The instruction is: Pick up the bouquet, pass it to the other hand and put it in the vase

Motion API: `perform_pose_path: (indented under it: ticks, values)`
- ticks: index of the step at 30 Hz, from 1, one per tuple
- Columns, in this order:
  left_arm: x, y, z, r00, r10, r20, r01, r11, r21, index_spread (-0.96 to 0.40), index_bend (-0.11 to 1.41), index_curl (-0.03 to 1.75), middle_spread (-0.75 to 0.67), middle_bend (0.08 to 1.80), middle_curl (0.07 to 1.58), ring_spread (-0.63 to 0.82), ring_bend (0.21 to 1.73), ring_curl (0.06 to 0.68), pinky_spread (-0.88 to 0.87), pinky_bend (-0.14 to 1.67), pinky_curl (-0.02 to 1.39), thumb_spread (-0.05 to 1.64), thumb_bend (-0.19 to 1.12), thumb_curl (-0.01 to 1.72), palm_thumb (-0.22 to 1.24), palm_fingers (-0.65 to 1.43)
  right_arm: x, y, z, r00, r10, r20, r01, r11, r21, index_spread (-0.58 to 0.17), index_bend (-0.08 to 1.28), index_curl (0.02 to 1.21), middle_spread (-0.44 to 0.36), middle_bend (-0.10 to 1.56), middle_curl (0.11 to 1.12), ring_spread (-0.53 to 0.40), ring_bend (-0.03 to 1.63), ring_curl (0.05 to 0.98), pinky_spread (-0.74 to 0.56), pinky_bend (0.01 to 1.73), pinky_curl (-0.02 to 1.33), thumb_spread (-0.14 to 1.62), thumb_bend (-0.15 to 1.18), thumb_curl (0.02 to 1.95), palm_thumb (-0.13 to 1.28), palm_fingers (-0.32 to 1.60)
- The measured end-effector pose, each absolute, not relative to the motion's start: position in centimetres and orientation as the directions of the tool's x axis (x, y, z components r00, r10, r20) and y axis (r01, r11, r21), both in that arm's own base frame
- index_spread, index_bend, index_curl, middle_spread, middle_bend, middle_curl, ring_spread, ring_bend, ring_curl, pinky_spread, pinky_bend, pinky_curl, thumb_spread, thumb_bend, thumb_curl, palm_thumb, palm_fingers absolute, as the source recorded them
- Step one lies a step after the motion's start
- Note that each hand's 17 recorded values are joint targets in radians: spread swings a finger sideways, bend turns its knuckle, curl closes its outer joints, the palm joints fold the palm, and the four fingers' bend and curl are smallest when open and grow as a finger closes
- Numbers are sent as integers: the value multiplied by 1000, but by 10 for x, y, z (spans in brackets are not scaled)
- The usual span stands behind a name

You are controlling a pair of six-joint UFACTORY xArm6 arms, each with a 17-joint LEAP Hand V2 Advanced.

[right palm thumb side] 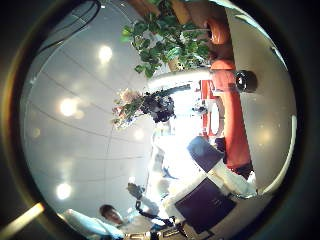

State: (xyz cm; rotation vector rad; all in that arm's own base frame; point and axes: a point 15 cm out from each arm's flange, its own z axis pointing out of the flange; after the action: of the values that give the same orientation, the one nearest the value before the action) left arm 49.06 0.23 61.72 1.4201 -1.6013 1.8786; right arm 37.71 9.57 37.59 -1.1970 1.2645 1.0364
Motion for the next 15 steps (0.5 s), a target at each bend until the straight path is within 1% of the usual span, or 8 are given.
perform_pose_path:
  ticks: [8, 11, 15]
  values:
    - [517, 6, 588, -433, -364, 824, -756, -351, -553, -717, 663, 1387, -527, 1191, 1011, -379, 1624, 558, -680, 1047, 1321, 1141, 128, 984, 1048, 943, 381, 98, 369, 47, -69, -997, -992, 117, -55, -269, 158, 318, 63, 269, 349, 143, 606, 253, 411, 648, 326, 1058, -21, 509, 729, 106]
    - [527, 1, 573, -418, -349, 839, -775, -346, -530, -716, 656, 1394, -529, 1185, 1012, -380, 1619, 558, -685, 1039, 1327, 1144, 124, 990, 1049, 947, 384, 97, 368, 45, -68, -997, -992, 119, -53, -270, 161, 313, 64, 264, 349, 144, 594, 250, 412, 646, 319, 1063, -21, 505, 730, 110]
    - [540, 2, 556, -399, -349, 848, -782, -352, -514, -715, 646, 1401, -531, 1178, 1014, -381, 1614, 559, -691, 1030, 1334, 1146, 119, 998, 1050, 953, 384, 98, 365, 38, -65, -997, -992, 115, -45, -264, 159, 307, 64, 265, 351, 145, 591, 248, 413, 633, 307, 1066, -21, 501, 731, 129]
